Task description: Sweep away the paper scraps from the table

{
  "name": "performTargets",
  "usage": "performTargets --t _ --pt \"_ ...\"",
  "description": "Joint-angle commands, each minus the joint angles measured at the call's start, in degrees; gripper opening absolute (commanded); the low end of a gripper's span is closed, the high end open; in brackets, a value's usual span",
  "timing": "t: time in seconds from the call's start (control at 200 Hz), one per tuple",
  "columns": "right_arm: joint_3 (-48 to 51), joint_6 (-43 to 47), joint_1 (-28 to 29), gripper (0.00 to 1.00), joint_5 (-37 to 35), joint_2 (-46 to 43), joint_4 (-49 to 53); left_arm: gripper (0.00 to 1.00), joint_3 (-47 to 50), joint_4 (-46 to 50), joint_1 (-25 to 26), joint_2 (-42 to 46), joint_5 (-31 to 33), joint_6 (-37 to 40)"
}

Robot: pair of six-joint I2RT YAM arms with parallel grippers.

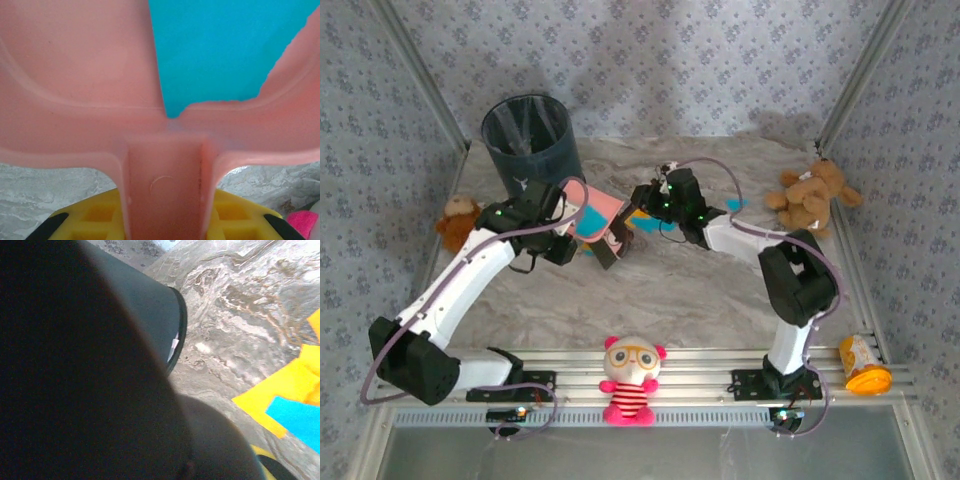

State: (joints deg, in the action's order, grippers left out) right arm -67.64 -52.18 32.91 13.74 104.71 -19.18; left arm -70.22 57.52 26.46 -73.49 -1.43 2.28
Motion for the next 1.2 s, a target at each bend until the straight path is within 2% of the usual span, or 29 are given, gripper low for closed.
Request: performTargets --t 0.0,0.19,0.515,0.715,0.924,1.194 --pt "-4.67 -4.42 0.72 0.0 2.14 3.08 -4.77 0.0 0.3 1.35 -0.28 1.46 0.37 -0.79" --pt "-5.71 -7.99 1.01 0.0 -1.33 7.18 -4.46 0.0 0.38 1.89 -0.34 1.42 -0.07 -0.57" --pt "-4.66 -7.62 1.1 0.0 -6.34 8.82 1.5 0.0 0.78 2.16 -0.32 0.99 -0.93 -0.19" --pt "-1.19 -5.28 0.14 0.0 -10.65 4.64 7.09 0.0 0.61 2.78 -0.27 0.08 -1.76 0.71" --pt "7.66 -3.21 -2.06 0.0 -14.14 -1.39 9.89 0.0 1.06 2.86 -0.08 -0.6 -3.64 2.39" --pt "14.53 1.82 -4.53 0.0 -21.87 -11.02 17.4 0.0 2.17 1.72 2.48 -0.4 -4.71 4.66"
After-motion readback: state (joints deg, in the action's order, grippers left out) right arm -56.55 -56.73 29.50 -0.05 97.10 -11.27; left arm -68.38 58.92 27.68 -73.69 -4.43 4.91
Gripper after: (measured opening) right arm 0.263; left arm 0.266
